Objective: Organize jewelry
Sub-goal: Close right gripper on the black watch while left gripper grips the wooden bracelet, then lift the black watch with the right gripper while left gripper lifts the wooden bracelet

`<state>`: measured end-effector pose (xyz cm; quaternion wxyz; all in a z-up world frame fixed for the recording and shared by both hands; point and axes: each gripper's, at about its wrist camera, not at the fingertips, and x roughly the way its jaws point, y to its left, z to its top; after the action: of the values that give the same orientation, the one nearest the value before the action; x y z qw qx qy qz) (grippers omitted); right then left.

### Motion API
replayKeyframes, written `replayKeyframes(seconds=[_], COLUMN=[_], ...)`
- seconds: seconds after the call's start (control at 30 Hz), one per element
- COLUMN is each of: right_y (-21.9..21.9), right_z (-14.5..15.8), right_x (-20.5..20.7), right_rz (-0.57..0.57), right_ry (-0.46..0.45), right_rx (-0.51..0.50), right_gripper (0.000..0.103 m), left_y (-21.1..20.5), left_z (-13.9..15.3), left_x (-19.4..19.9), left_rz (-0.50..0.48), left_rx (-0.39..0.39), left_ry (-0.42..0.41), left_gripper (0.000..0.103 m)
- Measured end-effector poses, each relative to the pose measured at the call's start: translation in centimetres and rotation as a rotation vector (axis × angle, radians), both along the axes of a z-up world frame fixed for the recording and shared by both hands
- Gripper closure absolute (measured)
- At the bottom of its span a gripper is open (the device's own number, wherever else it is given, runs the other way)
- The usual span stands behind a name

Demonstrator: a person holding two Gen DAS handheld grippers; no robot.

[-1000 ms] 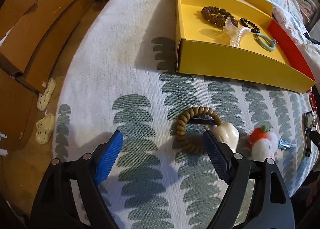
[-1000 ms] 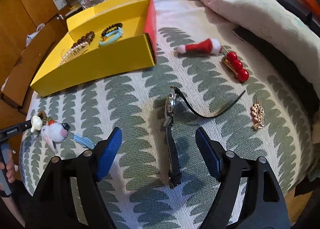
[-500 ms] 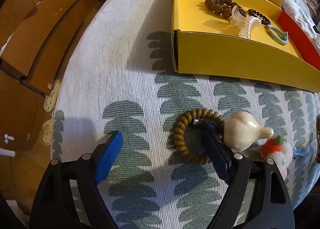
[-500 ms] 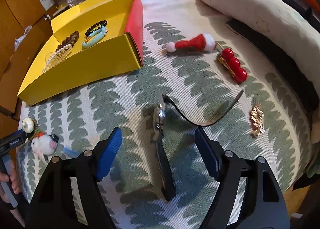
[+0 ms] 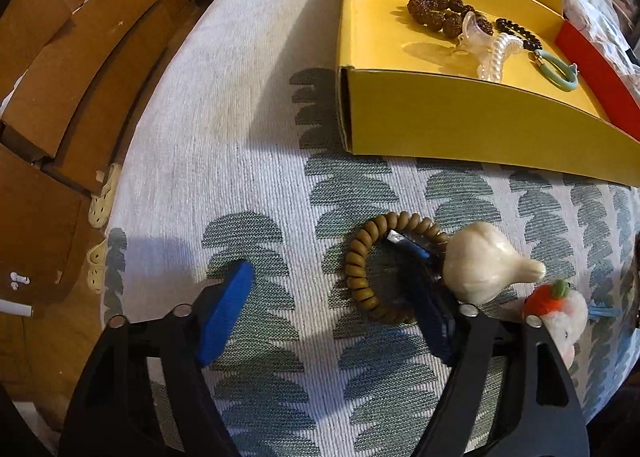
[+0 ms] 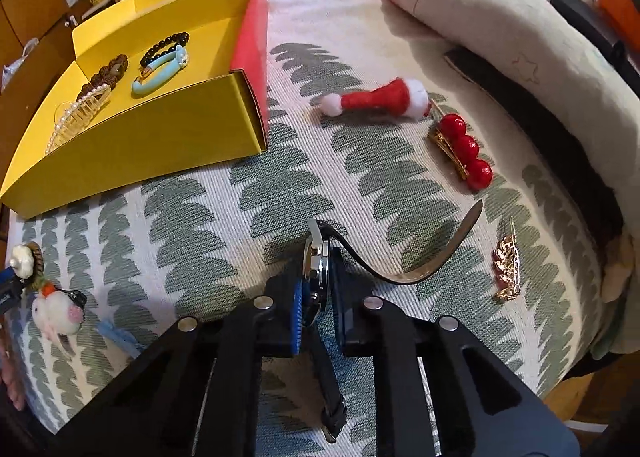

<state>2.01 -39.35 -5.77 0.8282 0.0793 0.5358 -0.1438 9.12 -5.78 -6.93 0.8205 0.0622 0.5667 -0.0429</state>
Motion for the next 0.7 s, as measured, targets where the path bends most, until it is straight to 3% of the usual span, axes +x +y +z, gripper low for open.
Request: replayKeyframes(seconds=[0.13,0.3,0.43,0.47,0.7], right_y=[0.2,-0.1,-0.2,-0.2,-0.8], right_z=[0.0,0.1,0.4,0.4,1.6], right_x=[0.0,-0.4,-0.7,-0.7,-1.7], right_rz=[0.001,-0.004,-0.011,-0.010,-0.022], right_ry=[-0.005,-0.020,-0.034,-0.037,-0.094], right_rx=[-0.014,0.003,0.021,0.025,0.076], right_gripper=[0.090,0.091,0.091,0.091,0.091], left_y=[0.0,0.6,1.1,1.2,1.9], left_z=[0.3,0.8,1.0,1.1,1.8], left_x=[-0.1,0.0,0.0,0.0,0.2], left_rz=[0.008,0.012,0.017,0.014,0.021], left_rx=[-0.003,-0.029,-0.069,-0.084,-0.142], left_ry=[-0.003,-0.007,-0.003,0.001,0.007], left_gripper=[0.042,0.068,0.081,0.092,0.092])
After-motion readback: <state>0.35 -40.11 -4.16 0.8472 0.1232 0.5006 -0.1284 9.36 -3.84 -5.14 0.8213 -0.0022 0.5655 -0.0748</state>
